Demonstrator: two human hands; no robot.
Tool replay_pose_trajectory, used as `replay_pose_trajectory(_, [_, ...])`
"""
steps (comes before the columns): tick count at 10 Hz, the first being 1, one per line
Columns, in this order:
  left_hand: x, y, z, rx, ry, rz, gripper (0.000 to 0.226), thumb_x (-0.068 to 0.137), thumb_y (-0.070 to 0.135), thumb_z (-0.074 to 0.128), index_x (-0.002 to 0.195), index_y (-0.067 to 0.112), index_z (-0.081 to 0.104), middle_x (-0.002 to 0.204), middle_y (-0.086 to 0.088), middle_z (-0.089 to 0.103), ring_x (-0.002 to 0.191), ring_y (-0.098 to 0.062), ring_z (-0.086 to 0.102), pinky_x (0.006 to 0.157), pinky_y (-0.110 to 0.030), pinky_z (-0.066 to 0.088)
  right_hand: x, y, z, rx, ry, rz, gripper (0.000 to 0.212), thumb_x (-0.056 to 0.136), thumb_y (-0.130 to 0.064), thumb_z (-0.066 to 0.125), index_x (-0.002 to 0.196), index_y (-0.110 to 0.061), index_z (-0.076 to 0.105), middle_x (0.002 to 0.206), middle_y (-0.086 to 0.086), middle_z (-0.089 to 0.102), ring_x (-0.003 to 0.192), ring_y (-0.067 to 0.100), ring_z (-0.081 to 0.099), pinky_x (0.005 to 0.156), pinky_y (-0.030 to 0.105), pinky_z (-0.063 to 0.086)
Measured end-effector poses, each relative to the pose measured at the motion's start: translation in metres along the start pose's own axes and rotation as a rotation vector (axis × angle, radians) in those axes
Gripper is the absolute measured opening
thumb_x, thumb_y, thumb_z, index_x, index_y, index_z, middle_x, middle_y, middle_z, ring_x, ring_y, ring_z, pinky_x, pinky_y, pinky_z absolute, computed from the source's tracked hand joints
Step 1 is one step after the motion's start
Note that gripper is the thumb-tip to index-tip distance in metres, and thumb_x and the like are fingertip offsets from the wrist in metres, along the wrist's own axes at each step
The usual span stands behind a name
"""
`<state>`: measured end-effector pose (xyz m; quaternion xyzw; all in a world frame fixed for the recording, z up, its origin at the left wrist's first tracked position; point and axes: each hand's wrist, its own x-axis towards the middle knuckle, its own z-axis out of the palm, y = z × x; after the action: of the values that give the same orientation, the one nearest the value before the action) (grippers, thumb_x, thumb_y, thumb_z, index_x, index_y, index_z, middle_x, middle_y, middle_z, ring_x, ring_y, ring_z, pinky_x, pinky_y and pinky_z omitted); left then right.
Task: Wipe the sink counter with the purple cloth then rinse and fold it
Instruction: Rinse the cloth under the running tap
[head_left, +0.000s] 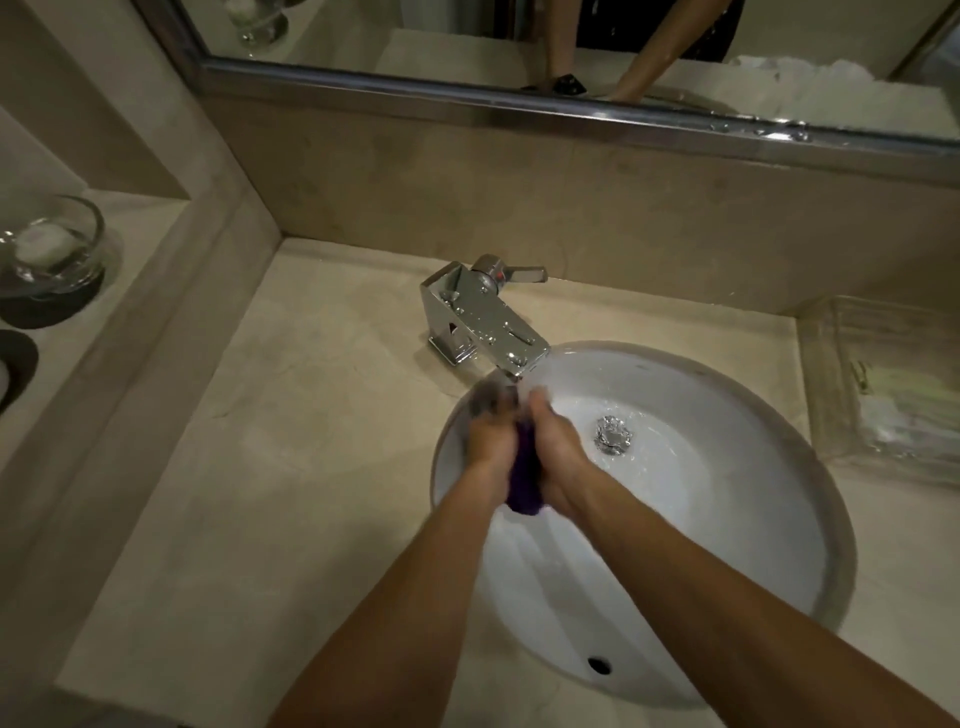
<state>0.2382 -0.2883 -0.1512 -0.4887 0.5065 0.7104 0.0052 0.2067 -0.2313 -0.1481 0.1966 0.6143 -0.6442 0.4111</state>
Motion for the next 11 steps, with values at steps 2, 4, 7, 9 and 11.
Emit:
replay_pose_trajectory(2, [-0.003, 0.006, -0.004, 0.089, -0.040, -0.011, 0.039, 0.098, 0.045, 0.056, 0.114, 0.012, 0.068, 0.100, -0.006, 0.072, 0.093, -0.026, 0.069, 0.088, -0.038, 0.055, 0.004, -0.005, 0.003, 0.011, 0.050, 0.005, 0.038, 0.103, -0.049, 0.048, 0.092, -0.016, 0.063, 0.094, 0.012, 0.068, 0.087, 0.031, 0.066, 0.089, 0.045, 0.054])
replay_pose_trajectory(4, [-0.002, 0.009, -0.003, 0.083, -0.063, -0.050, 0.038, 0.099, 0.050, 0.047, 0.084, 0.022, 0.067, 0.087, -0.006, 0.072, 0.083, -0.026, 0.069, 0.065, -0.030, 0.051, 0.003, 0.002, -0.005, 0.226, 0.086, 0.050, 0.039, 0.093, -0.052, 0.065, 0.094, -0.014, 0.072, 0.096, 0.014, 0.074, 0.095, 0.033, 0.073, 0.074, 0.039, 0.057])
replay_pose_trajectory(7, [-0.014, 0.009, -0.030, -0.126, -0.165, -0.157, 0.031, 0.105, 0.029, 0.039, 0.126, 0.011, 0.053, 0.117, 0.002, 0.061, 0.080, -0.032, 0.070, 0.055, -0.035, 0.060, -0.003, -0.014, -0.034, 0.140, 0.194, 0.000, 0.018, 0.077, 0.011, 0.076, 0.086, -0.002, 0.066, 0.090, 0.023, 0.070, 0.076, 0.032, 0.070, 0.079, 0.049, 0.061])
replay_pose_trajectory(9, [0.008, -0.020, -0.042, 0.585, -0.172, 0.091, 0.084, 0.080, -0.004, 0.060, 0.152, 0.026, 0.031, 0.139, -0.009, 0.055, 0.122, -0.029, 0.058, 0.100, -0.044, 0.052, -0.015, -0.035, -0.048, 0.082, 0.080, 0.026, 0.023, 0.079, -0.001, 0.074, 0.100, 0.001, 0.066, 0.093, 0.020, 0.072, 0.082, 0.032, 0.071, 0.076, 0.043, 0.061])
replay_pose_trajectory(11, [0.017, -0.024, -0.038, 0.696, -0.359, 0.135, 0.082, 0.058, 0.042, 0.087, 0.132, 0.043, 0.051, 0.138, -0.002, 0.041, 0.125, -0.020, 0.051, 0.108, -0.038, 0.044, -0.024, -0.050, -0.074, 0.114, -0.161, 0.105, 0.013, 0.077, -0.009, 0.057, 0.088, -0.003, 0.060, 0.091, 0.018, 0.065, 0.083, 0.034, 0.065, 0.081, 0.044, 0.059])
